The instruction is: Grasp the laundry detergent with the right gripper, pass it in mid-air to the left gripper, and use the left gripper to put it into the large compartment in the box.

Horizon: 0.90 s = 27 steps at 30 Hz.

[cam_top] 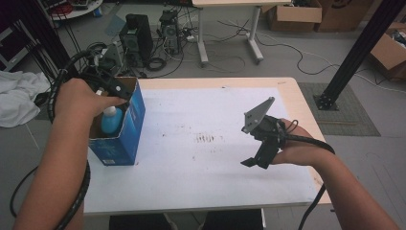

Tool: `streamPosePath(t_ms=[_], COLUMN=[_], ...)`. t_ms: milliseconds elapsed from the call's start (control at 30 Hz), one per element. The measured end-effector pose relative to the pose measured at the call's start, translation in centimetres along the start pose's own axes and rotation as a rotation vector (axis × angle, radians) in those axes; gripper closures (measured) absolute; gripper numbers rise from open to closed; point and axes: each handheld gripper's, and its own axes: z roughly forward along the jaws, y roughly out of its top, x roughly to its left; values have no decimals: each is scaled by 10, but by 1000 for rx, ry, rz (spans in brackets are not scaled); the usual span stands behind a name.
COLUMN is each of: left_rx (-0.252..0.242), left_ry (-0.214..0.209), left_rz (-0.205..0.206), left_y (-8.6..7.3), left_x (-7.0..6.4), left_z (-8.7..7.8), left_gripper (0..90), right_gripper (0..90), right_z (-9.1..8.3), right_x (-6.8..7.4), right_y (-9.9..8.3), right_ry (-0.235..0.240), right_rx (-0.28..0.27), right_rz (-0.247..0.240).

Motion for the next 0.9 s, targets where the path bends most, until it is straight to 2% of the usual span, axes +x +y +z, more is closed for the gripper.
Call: streamPosePath(t_ms=[167,300,400,467,533,667,700,767,833,900], left_rx=[-5,-16,-29,-29,-26,34,33,26,-4,-10], left_ry=[-8,-33,-39,-61,-72,-122,-128,-143,-158,-181], left_rz=[61,144,240,306,400,580,627,688,774,812], left_y=[3,7,9,10,11,8,7,5,3,2], left_x=[-13,-27,-40,-48,-59,-82,-87,-93,-101,-104], left_z=[-6,-9,-11,-11,-10,-7,-8,-10,-12,-12], left_gripper=[19,1,1,1,1,1,1,1,1,1], right_gripper=[0,0,0,0,0,0,0,0,0,0], right_z=[-1,-2,-3,-4,-4,-5,-5,-5,-5,-5], right_x=[0,-1,-1,-2,-4,-7,-9,-10,-11,-11], right_y=[0,0,1,2,2,3,3,5,6,7], right_ry=[1,1,1,-3,1,1,-1,-4,-4,-2], right_rx=[2,10,18,27,32,47,55,59,62,68], right_rz=[1,6,7,3,14,21,26,27,29,32])
